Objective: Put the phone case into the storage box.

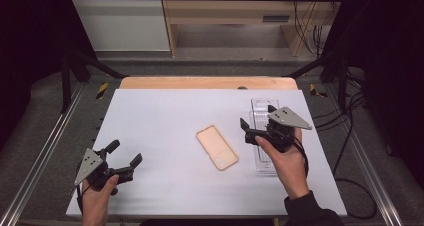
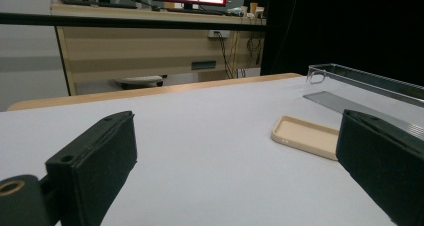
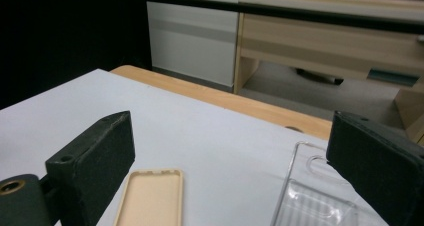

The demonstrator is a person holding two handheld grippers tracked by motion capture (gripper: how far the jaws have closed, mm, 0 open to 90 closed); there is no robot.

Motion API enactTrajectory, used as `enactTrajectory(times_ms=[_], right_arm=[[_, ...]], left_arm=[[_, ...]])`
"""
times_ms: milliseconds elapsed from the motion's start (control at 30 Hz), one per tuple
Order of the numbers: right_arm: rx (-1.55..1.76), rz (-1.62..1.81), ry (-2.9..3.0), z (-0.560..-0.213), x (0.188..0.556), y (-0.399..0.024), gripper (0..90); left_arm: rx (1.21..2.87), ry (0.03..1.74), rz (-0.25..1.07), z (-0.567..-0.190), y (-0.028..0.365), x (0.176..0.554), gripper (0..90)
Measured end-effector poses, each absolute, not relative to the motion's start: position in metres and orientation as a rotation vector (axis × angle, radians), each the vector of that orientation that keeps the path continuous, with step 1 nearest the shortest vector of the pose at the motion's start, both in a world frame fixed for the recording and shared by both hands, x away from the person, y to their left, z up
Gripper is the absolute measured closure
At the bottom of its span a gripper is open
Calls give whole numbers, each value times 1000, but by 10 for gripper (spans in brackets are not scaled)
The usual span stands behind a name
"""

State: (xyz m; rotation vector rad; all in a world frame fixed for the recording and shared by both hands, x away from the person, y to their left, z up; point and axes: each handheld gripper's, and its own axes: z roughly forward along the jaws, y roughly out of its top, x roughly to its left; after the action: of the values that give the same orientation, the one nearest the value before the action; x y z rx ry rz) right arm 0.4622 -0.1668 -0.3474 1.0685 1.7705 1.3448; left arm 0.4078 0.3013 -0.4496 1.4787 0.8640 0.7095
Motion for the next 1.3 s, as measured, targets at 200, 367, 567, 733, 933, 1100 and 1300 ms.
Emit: enactTrajectory(times_ms=[200,367,567,733,933,1100,1300], right_arm=[[1103,1335,1818,-356,482,-156,60],[1133,1319,1863,-362,486,-148,65],[1187,1270,1939,-376,498,-135,142],[1188,1236,2004,-382,503,-125,322],[1141,1166,2143,-399,507,-108,626],[1131,1097,2224,-418,512,-91,833],[1121,1026,2284,-432,516,-76,900]], left_arm=[[1483,865,702,-451,301,408,24],[1492,857,689,-451,299,409,24],[1494,857,690,-451,300,409,23],[1492,858,693,-451,300,410,23],[1505,849,694,-452,298,411,24],[1497,853,694,-451,300,410,25],[1490,856,689,-451,298,412,26]])
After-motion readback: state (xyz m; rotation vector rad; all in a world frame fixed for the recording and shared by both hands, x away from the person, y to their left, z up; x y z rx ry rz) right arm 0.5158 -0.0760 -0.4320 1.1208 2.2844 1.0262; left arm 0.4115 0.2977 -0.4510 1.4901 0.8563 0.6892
